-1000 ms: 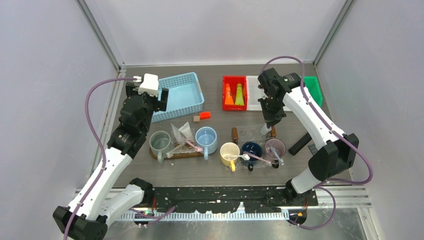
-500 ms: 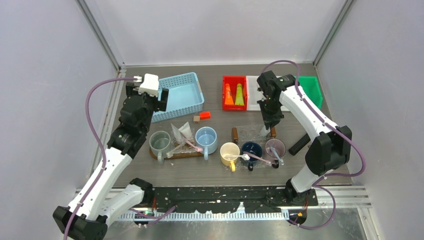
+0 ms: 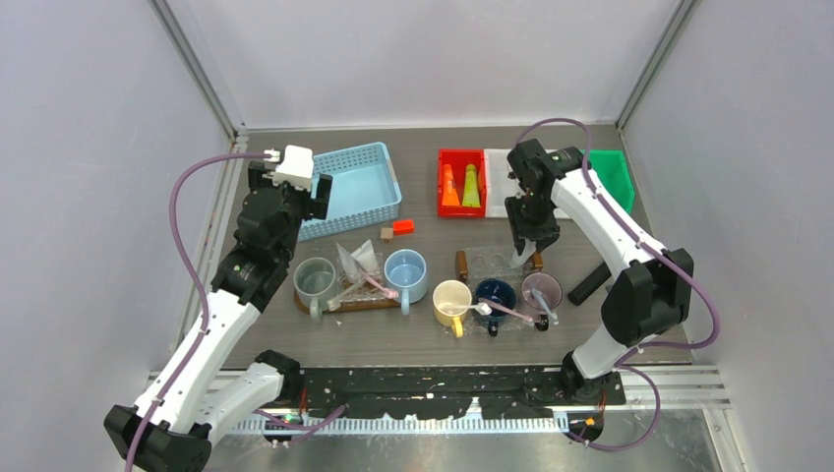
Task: Prepare toiletry sets of a toothbrush and toothpaste on the tray
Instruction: Place the toothpaste in the toothpaste holder.
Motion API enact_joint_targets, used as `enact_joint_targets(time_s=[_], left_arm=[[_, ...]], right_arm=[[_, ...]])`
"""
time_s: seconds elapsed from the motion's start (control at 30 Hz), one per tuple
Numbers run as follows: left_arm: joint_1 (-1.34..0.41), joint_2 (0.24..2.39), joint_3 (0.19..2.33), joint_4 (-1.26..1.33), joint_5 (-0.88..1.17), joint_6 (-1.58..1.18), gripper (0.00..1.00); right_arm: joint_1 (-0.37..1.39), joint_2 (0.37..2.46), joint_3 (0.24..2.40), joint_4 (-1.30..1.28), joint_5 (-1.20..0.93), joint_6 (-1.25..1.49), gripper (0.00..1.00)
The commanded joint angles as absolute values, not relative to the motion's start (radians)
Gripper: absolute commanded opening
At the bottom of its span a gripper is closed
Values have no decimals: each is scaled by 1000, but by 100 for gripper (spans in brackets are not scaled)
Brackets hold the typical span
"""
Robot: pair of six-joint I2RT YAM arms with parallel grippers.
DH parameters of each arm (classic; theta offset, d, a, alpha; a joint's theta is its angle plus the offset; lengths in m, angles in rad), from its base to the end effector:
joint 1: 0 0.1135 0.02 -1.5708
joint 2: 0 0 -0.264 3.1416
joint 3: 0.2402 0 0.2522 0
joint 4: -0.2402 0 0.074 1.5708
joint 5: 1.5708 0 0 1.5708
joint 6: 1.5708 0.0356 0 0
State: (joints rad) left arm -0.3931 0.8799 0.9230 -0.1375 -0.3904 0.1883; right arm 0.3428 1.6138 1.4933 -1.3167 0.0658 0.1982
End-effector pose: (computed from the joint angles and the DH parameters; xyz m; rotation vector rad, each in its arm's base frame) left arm 0.1903 -0.0642 0.3774 0.1868 1.6503 0.1695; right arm 0.2799 0.0974 0.2988 -0.2098 2.9877 -0.0415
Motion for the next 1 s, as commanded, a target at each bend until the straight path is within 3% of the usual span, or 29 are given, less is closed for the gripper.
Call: enact_joint_targets(time_s=[0.0,0.27,0.57,0.97], left_arm=[[-391,878,922,-77,-394,193,89],[-391,877,923,-81,-390,191,89],[-392,870,925,-80,-390,190,89],[-391,862,925,-82,-386,187,88]], right_arm=[[339,1553,1530,-1305,84,208,48],[339,1498,1594,-1259,138,227,56],[399,1406,1551,-941,195,146,63],[505,1692,1566,-550,328,174,61]])
